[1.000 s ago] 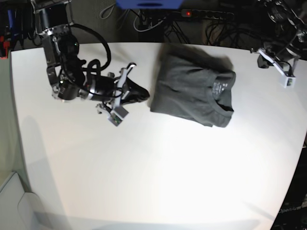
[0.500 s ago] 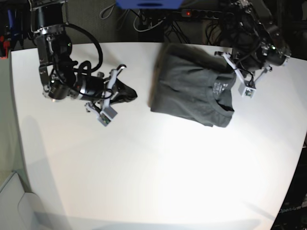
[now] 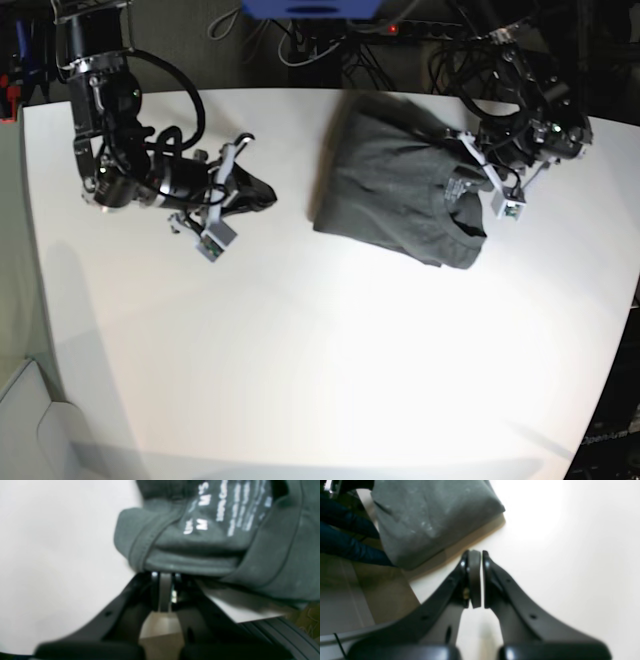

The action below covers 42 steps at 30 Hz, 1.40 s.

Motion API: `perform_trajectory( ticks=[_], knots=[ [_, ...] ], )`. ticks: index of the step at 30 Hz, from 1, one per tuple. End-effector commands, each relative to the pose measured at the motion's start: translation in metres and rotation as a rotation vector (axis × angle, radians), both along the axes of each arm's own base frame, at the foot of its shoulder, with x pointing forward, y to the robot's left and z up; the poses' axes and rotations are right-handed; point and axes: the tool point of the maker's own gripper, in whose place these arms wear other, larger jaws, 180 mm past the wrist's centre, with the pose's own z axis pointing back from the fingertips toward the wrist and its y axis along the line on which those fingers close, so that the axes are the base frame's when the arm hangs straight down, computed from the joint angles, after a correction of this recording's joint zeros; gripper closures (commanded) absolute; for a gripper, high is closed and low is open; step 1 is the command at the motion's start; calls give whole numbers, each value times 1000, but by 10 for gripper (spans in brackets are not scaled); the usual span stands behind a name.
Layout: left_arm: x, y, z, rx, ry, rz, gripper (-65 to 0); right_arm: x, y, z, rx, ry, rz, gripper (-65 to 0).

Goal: Layout the t-shirt on the table in an organized manner, then fold the t-shirt properly
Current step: 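Lower the left gripper to the bundle's collar edge and grasp it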

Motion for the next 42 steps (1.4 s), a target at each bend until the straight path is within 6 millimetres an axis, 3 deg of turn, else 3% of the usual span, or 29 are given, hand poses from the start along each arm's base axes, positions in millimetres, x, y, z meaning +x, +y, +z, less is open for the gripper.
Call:
perform_trajectory(
  ticks=[1, 4, 11, 13, 20, 24, 26, 29, 34, 42],
  knots=[
    [2, 3, 4, 9, -6, 3, -1, 9, 2, 14, 32, -48, -1, 0],
    [-11, 7, 8, 39, 10, -3, -1, 10, 2, 15, 32, -51, -1, 0],
    [-15, 16, 32, 113, -29, -8, -6, 10, 3, 16, 34, -52, 2, 0],
    [-17, 22, 39, 141, -39, -12, -34, 10, 4, 15, 34, -51, 5, 0],
    [-4, 26, 79, 55, -179, -30, -349, 9, 4, 15, 35, -49, 5, 0],
    [8, 39, 110, -54, -322, 1, -457, 8, 5, 14, 36, -46, 6, 0],
    [19, 48, 116, -71, -352, 19, -492, 7, 5, 14, 36, -44, 6, 0],
    [34, 54, 101, -127, -327, 60, -515, 7, 5, 14, 36, -43, 7, 0],
    [53, 42, 69, -271, -259, 100, -514, 8, 5, 14, 35, -44, 7, 0],
    [54, 11, 42, -373, -177, 78, -514, 8, 5, 14, 36, -47, 7, 0]
  ],
)
